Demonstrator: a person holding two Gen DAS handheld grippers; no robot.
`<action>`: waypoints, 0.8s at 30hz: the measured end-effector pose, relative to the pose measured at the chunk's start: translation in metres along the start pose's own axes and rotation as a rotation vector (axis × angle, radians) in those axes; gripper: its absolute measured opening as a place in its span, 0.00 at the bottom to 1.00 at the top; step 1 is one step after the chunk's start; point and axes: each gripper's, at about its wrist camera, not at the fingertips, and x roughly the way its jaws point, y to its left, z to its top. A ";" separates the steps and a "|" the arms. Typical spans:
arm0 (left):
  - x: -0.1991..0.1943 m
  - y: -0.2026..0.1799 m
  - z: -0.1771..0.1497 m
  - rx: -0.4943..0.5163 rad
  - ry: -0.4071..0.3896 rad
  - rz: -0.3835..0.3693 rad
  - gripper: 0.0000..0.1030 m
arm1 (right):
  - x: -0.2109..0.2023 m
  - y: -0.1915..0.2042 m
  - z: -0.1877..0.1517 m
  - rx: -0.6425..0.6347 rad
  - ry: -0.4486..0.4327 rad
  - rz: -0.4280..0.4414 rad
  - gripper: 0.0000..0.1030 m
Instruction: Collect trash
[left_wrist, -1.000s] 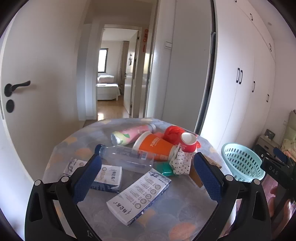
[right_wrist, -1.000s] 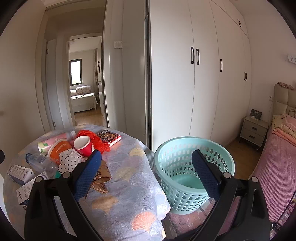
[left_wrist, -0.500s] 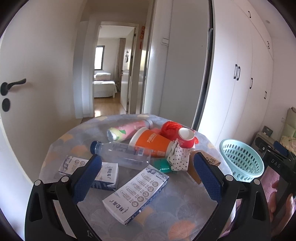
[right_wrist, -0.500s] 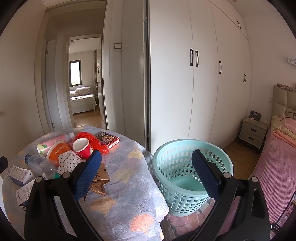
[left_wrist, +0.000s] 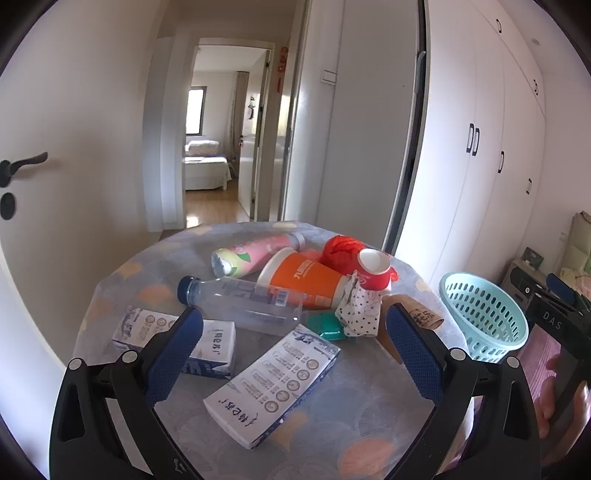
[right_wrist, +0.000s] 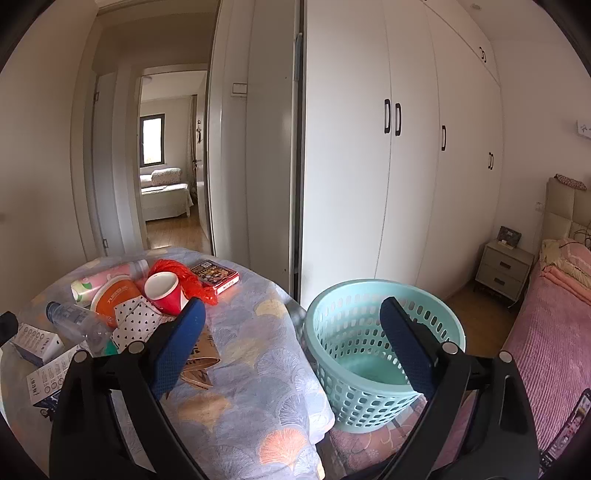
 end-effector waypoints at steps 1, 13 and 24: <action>0.000 0.002 0.000 -0.006 0.002 -0.001 0.93 | 0.000 0.000 0.000 -0.001 0.001 -0.001 0.88; 0.006 0.007 -0.004 -0.019 0.032 -0.010 0.93 | 0.004 0.002 -0.005 -0.003 0.021 0.003 0.88; 0.009 0.008 -0.008 -0.020 0.038 -0.013 0.93 | 0.007 0.000 -0.006 0.003 0.031 0.003 0.88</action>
